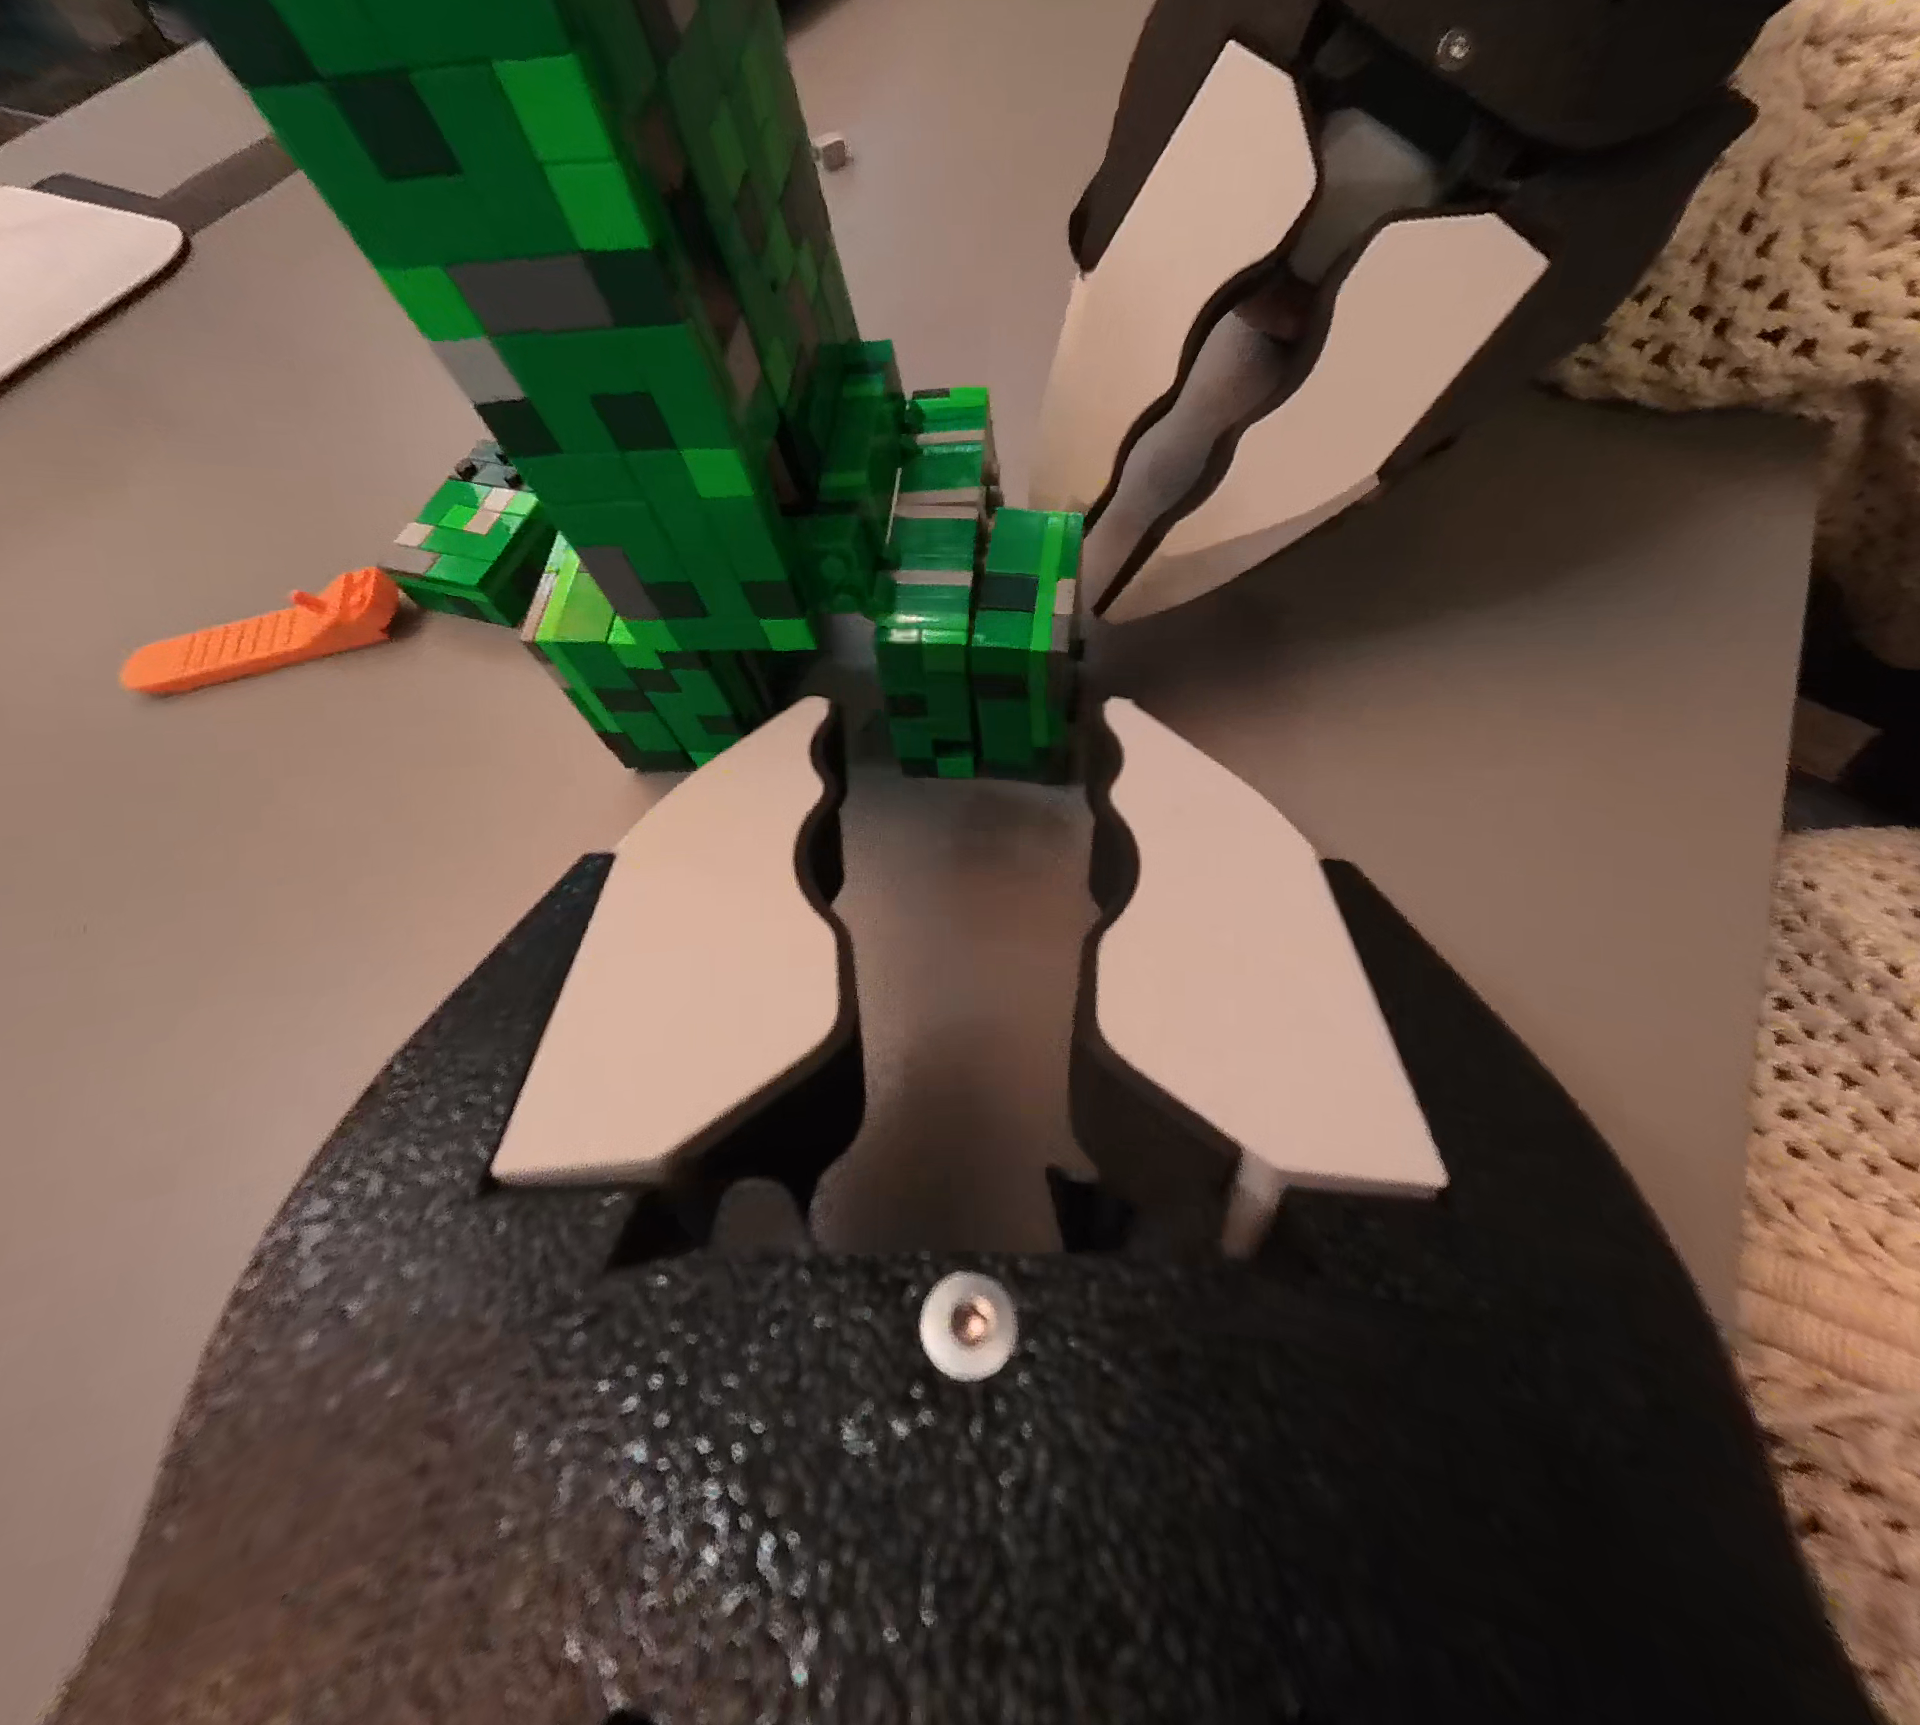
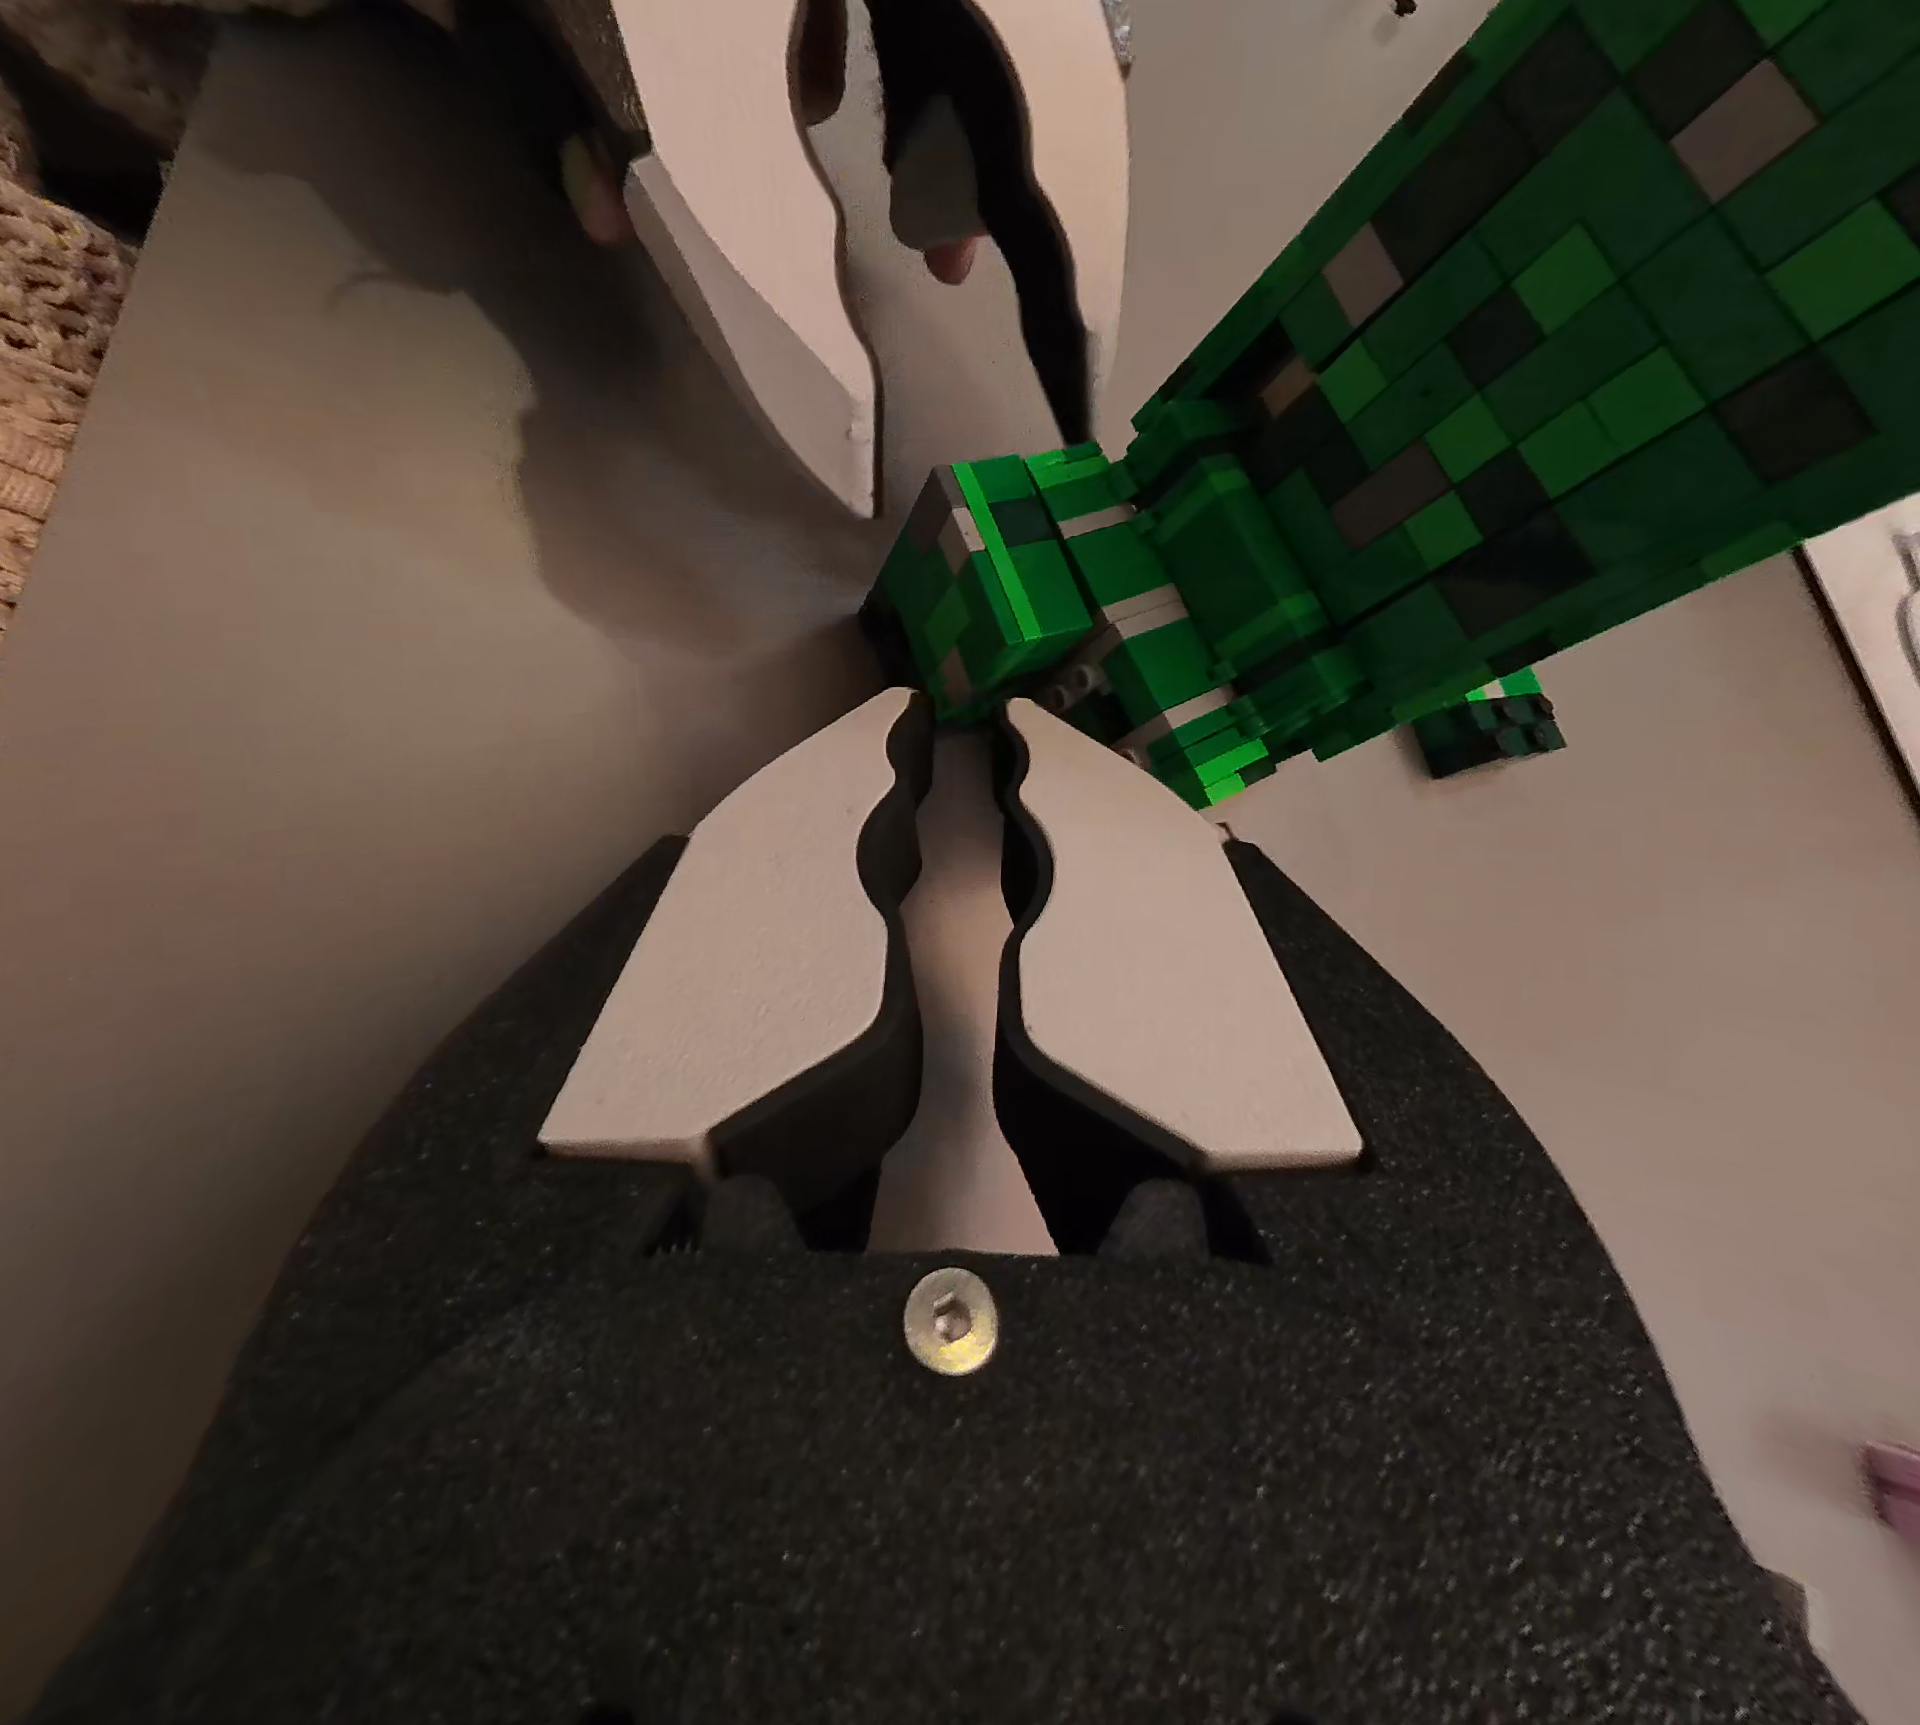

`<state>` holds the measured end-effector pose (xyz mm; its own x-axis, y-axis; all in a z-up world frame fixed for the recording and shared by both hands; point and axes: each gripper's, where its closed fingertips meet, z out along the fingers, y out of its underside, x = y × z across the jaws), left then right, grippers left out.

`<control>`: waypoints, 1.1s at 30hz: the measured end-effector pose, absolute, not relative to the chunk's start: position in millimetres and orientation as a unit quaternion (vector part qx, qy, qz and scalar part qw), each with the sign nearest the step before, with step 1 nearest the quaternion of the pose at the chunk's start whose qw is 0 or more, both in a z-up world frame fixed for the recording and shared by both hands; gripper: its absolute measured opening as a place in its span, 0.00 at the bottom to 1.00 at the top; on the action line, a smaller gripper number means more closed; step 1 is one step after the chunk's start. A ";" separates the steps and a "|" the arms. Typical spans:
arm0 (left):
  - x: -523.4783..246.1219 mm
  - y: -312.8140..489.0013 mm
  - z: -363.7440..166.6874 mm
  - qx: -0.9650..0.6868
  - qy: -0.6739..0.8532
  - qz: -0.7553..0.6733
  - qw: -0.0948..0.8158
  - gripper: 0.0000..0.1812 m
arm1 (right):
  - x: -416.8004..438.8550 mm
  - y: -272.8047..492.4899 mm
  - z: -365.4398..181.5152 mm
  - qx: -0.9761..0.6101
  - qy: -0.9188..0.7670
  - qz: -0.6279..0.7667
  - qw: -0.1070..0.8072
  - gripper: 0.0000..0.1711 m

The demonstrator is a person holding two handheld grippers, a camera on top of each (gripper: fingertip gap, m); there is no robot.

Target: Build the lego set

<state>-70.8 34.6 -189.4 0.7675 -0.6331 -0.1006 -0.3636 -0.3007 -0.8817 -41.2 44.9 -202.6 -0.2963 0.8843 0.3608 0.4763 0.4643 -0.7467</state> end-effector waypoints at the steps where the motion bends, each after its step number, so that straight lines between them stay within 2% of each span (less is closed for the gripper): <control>1: -69.9 35.7 -189.4 -0.796 0.313 -0.138 0.500 0.24 | -41.3 44.5 -203.2 -0.447 -0.762 0.262 0.388 0.06; 33: -59.7 50.0 -197.0 -0.807 0.317 -0.110 0.487 0.21 | -43.6 45.9 -207.7 -0.453 -0.760 0.267 0.382 0.07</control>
